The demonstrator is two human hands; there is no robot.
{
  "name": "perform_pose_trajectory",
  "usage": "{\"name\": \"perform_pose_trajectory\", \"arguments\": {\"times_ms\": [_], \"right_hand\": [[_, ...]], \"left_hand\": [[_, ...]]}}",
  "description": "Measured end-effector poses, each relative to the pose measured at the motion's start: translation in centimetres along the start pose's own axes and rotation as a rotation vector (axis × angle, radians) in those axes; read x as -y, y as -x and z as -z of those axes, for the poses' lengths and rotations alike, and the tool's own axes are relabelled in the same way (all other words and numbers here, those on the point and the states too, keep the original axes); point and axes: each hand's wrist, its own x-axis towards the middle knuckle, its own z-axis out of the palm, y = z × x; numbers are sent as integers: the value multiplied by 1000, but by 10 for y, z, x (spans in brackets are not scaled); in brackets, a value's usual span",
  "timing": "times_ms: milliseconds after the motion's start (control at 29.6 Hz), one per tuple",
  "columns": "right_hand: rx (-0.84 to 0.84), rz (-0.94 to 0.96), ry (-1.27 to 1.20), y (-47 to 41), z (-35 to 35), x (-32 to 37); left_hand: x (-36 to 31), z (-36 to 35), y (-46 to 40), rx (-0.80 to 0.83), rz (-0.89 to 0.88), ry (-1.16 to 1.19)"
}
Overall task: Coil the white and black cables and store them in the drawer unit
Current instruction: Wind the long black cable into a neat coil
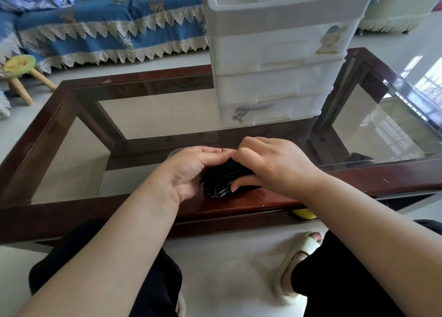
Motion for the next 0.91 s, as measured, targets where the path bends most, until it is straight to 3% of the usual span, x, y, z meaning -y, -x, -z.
{"name": "perform_pose_trajectory", "arguments": {"times_ms": [304,473,709,911], "right_hand": [[15,148,-16,4,7,4],[26,170,-11,7,9,7],[71,96,-126,3,12,9],[40,67,-174,2,18,10]], "left_hand": [[4,3,5,130,96,-30],[16,5,3,137,23,23],[19,3,3,78,-174,-77],[22,6,1,129,-165,24]]}}
